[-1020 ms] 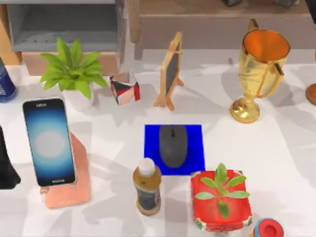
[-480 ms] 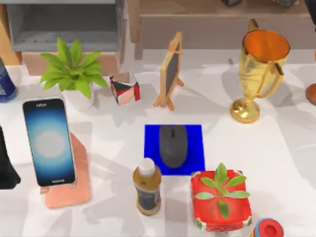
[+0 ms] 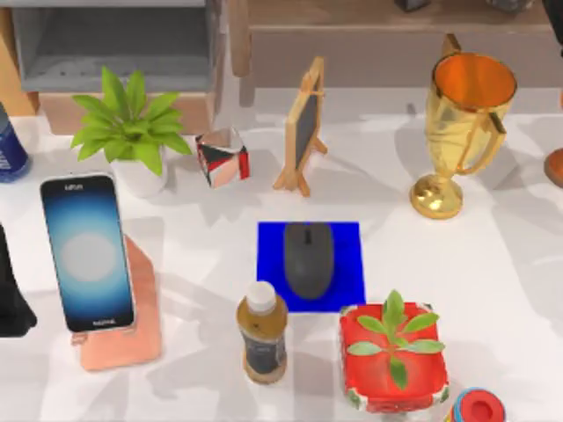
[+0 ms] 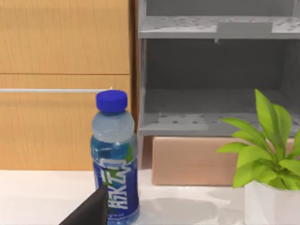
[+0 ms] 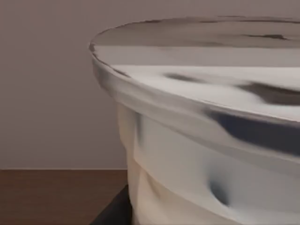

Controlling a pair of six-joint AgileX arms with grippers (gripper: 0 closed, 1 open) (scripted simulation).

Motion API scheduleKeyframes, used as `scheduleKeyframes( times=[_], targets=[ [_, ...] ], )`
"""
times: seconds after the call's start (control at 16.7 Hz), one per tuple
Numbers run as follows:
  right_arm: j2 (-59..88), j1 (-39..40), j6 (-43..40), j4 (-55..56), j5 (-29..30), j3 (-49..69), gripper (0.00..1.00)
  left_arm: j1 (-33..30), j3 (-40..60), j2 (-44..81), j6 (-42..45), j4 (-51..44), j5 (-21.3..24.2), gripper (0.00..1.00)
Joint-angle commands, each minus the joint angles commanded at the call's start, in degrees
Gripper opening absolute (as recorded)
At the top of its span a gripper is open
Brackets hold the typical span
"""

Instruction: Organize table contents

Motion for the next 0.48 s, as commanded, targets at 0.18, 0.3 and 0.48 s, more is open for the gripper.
scheduleKeyframes(
  times=[0.18, 0.3, 0.48],
  targets=[
    [0.00, 0.00, 0.00, 0.00, 0.00, 0.00, 1.00, 0.00, 0.00, 0.00, 0.00, 0.00, 0.00, 1.00],
    [0.00, 0.00, 0.00, 0.00, 0.00, 0.00, 1.00, 0.00, 0.00, 0.00, 0.00, 0.00, 0.00, 1.00],
    [0.00, 0.00, 0.00, 0.00, 0.00, 0.00, 1.00, 0.00, 0.00, 0.00, 0.00, 0.00, 0.00, 1.00]
  ],
)
